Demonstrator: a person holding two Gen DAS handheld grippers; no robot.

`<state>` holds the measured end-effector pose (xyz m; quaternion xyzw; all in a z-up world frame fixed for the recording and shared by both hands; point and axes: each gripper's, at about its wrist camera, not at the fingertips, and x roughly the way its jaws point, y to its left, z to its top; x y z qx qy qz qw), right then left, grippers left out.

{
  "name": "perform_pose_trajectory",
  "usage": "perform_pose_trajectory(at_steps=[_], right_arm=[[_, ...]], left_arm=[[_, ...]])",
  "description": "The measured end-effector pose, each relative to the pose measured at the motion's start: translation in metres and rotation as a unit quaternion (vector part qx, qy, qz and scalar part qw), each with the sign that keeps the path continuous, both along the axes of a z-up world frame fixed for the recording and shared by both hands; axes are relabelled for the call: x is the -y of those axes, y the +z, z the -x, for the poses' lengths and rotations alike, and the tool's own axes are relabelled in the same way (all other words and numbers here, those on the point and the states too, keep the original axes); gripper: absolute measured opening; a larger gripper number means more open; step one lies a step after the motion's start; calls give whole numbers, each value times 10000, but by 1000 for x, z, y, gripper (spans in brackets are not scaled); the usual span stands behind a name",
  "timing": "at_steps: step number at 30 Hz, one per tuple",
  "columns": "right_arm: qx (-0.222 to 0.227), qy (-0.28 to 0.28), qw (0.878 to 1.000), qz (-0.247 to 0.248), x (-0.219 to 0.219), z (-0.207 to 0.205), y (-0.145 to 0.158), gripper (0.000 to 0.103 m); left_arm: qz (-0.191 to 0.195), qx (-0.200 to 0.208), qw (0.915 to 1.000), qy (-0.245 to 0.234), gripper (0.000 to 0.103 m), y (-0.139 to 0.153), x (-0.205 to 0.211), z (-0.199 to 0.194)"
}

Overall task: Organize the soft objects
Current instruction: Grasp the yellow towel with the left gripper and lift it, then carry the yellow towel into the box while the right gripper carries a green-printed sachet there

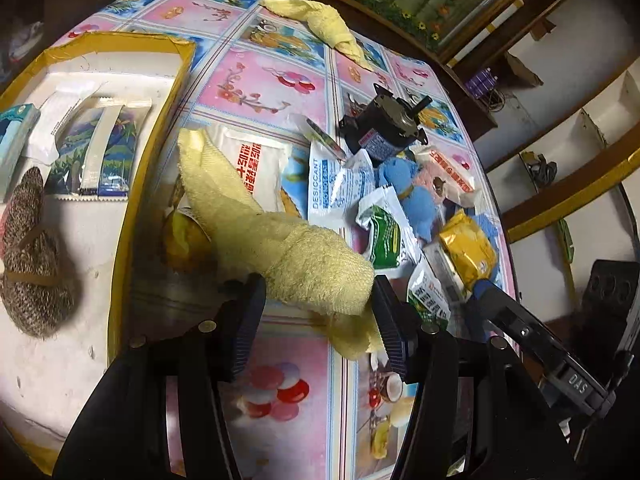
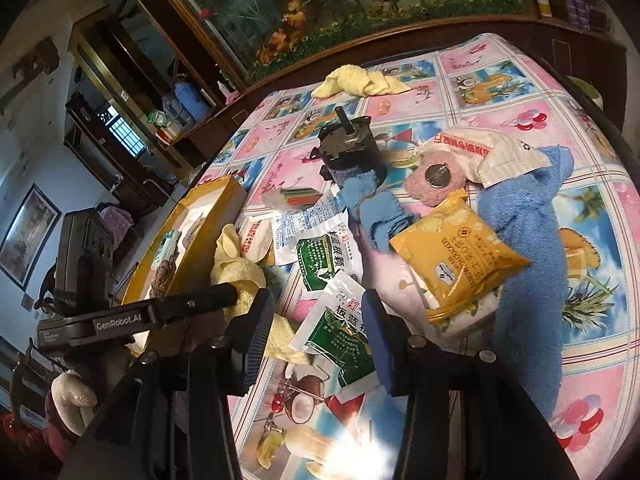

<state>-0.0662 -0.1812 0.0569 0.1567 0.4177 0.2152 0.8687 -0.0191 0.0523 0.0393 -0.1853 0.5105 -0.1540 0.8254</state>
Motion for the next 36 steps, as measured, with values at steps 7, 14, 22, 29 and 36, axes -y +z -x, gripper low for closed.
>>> perform_pose_trajectory(at_steps=[7,14,22,29,36], right_arm=[[16,-242,9997,-94,21,3,-2,46],[-61,217,9988,430,-1,9,-10,49],[-20,262,9869,1591,-31,-19,-33,53],[38,343,9788,2019,-43,-25,-42,59],[162,384,9834,1764,-49,-6,-36,19]], left_arm=[[-887,50,9960,-60,69,-14,26,-23],[-593,269,9973,-344,48,-18,15,-20],[183,489,9972,-531,48,7,-11,20],[326,783,9954,-452,48,29,-38,51],[481,1017,9935,-169,48,41,-75,70]])
